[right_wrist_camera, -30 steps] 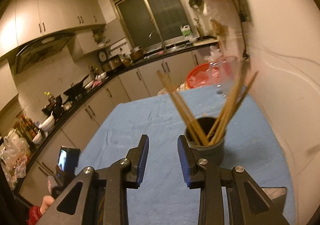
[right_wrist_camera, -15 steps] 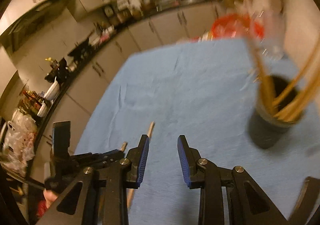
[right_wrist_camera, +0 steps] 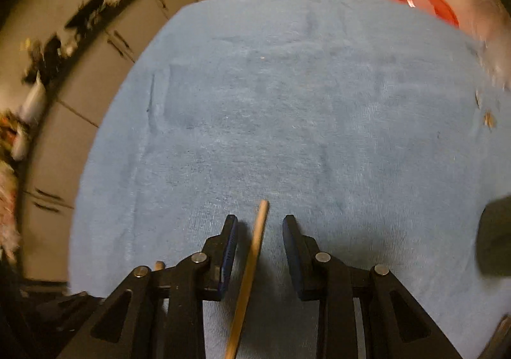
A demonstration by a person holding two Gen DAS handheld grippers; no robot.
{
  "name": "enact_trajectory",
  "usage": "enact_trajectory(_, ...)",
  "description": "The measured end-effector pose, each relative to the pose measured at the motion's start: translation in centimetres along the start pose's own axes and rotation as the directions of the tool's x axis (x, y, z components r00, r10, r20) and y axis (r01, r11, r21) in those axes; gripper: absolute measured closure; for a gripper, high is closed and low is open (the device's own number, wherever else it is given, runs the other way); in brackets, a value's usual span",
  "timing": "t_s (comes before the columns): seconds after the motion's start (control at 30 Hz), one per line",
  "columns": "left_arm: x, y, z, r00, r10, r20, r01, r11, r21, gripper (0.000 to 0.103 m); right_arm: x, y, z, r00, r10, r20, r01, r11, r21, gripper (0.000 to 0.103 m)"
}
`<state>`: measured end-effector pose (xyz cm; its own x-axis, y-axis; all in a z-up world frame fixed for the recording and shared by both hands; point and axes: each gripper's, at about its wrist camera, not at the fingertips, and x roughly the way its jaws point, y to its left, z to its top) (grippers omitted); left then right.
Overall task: Organize utensils
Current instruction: 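Close the left tool on a chopstick while the right tool moves to grasp another, then lift the chopsticks upright with both tools and carry them over the black holder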
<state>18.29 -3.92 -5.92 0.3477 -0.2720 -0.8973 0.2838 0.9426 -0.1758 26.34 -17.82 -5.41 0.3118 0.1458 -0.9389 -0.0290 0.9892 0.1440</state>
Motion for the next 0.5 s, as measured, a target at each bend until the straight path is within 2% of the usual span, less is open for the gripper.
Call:
enact_trajectory(0.03,-0.2,0.1,-0.1,1.000,0.006,0.003,-0.006,1.000,0.001,0.094,0.1,0.4,0.0,0.999,-0.044,0.000,0.044,0.999,-0.021,0.094)
enact_trajectory(0.1,0.0,-0.2,0.3,1.000,0.020,0.010,-0.020,1.000,0.002,0.095,0.0,0.1,0.0,1.000,-0.030,-0.002,0.030,0.999,-0.013,0.095)
enact_trajectory(0.2,0.0,-0.6,1.1,0.999,0.024,0.029,-0.023,1.000,-0.005,0.095,-0.8,-1.6,-0.4,0.999,0.042,0.023,-0.042,0.998,0.042,0.097)
enact_trajectory(0.3,-1.9,-1.2,1.8,0.995,-0.009,0.100,0.009,1.000,-0.007,0.095,-3.8,-3.0,-1.3,0.986,0.121,0.112,-0.129,0.989,0.065,0.097)
enact_trajectory(0.37,-3.9,-1.5,2.1,0.988,-0.023,0.155,0.025,1.000,-0.011,0.095,-6.5,-3.7,-2.2,0.969,0.158,0.188,-0.172,0.983,0.060,0.097)
enact_trajectory(0.5,-7.7,-2.2,2.5,0.967,-0.043,0.252,0.048,0.999,-0.015,0.095,-12.7,-4.7,-4.6,0.911,0.191,0.366,-0.209,0.978,0.010,0.097)
